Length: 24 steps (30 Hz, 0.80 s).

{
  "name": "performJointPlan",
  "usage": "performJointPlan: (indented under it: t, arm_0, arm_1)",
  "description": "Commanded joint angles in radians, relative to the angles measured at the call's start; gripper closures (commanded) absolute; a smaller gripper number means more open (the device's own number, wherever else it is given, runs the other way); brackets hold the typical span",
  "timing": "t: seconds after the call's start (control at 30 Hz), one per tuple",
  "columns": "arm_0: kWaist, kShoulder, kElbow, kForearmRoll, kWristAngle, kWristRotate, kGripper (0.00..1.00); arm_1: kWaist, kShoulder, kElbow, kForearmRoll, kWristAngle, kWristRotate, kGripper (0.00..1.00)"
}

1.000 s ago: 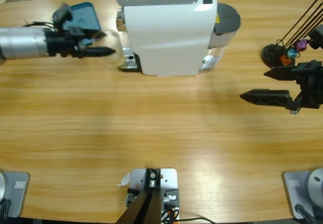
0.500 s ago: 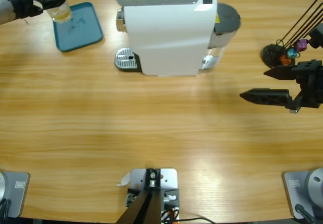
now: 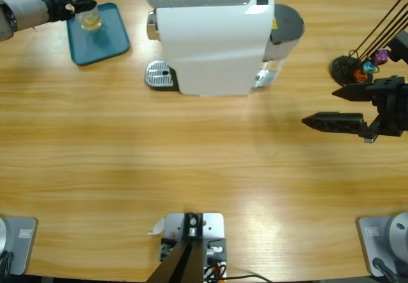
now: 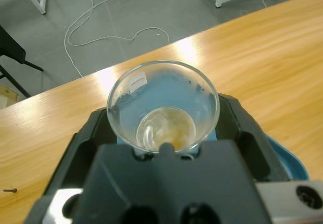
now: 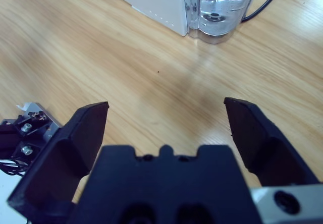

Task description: Pour coffee

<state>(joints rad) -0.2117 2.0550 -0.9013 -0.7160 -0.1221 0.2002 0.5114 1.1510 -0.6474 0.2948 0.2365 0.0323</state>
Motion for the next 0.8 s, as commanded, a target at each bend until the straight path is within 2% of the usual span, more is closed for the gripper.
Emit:
performJointPlan:
  t: [0.03,0.67,0.7,0.73,0.77,0.8]
  arm_0:
    - [0.005,0.050,-0.100,0.188,0.047,-0.027,1.000]
    - [0.003,0.030,-0.107,0.364,0.040,-0.031,1.000]
    - [0.005,0.030,-0.111,0.377,0.038,-0.031,0.746]
    - [0.004,0.030,-0.111,0.379,0.038,-0.031,0.234]
    - [0.003,0.029,-0.110,0.378,0.038,-0.031,0.135]
    - [0.003,0.027,-0.106,0.377,0.035,-0.031,0.109]
  arm_1:
    - [-0.014,0.029,0.016,-0.008,-0.003,0.001,0.000]
    - [-0.015,0.030,0.017,-0.011,-0.005,0.000,0.000]
    - [-0.015,0.030,0.017,-0.011,-0.005,0.000,0.000]
    - [-0.015,0.030,0.017,-0.011,-0.005,0.000,0.000]
    - [-0.015,0.030,0.017,-0.011,-0.005,0.000,0.000]
    - [-0.015,0.030,0.017,-0.011,-0.005,0.000,0.000]
